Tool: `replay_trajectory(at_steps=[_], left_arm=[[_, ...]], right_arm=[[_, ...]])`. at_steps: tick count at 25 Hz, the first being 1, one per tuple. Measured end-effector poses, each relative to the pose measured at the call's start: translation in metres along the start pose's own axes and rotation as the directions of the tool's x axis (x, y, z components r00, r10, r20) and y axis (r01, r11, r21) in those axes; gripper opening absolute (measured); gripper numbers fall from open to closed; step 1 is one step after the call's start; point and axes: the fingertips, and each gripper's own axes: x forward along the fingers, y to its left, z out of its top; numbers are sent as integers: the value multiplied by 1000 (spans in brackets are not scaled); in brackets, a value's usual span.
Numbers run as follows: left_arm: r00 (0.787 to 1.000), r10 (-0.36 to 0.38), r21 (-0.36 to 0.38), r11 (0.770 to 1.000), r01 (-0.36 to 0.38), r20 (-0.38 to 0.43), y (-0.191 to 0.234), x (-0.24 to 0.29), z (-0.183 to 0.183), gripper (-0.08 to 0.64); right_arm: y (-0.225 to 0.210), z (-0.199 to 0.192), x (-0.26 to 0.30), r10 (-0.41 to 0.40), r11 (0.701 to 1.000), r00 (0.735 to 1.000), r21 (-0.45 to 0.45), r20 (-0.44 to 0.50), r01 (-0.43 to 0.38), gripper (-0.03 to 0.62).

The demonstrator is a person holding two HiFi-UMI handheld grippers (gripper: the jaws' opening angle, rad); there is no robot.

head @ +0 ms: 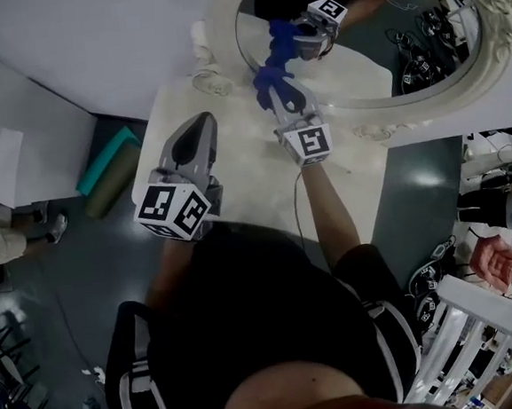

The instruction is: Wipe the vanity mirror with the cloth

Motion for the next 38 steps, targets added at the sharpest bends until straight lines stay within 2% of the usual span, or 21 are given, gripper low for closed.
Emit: replay_trajectory(at_steps=[2,5,7,9,12,15,17,19,21,28,38], left_arm=[[999,-24,11,1000,23,27,-8,3,10,11],[997,-55,43,998,52,61,-19,8,24,11],[995,-67,55,996,64,73,-24,9,30,11],[994,-79,59,995,74,81,-27,10,33,11],[992,-98,61,994,93,84,-30,12,35,11],[990,-114,63,992,109,86,-36,13,38,11],[989,-116,65,992,110,93,-38,16,40,11],[988,-118,64,992,112,96,-39,19,41,11],[988,-120,63,991,115,93,-41,19,40,11],[992,-90,55,995,85,87,-33,14,38,11],[996,-66,28,998,64,66,-21,14,29,11]], right_arm=[[-6,40,-11,-29,998,996,63,88,24,48],[-23,102,-23,-44,994,977,104,210,22,49],[-46,144,-36,-106,991,953,113,283,77,49],[-75,180,-51,-199,979,924,118,327,169,49],[-120,227,-73,-330,944,872,138,361,300,49],[-151,273,-94,-426,898,812,76,399,434,49],[-165,299,-96,-459,866,787,8,412,500,49],[-177,315,-93,-482,840,775,-35,409,541,49],[-186,323,-90,-494,829,772,-52,401,557,49],[-198,341,-70,-498,819,780,-90,379,567,51],[-170,348,-33,-454,782,818,-280,354,556,51]])
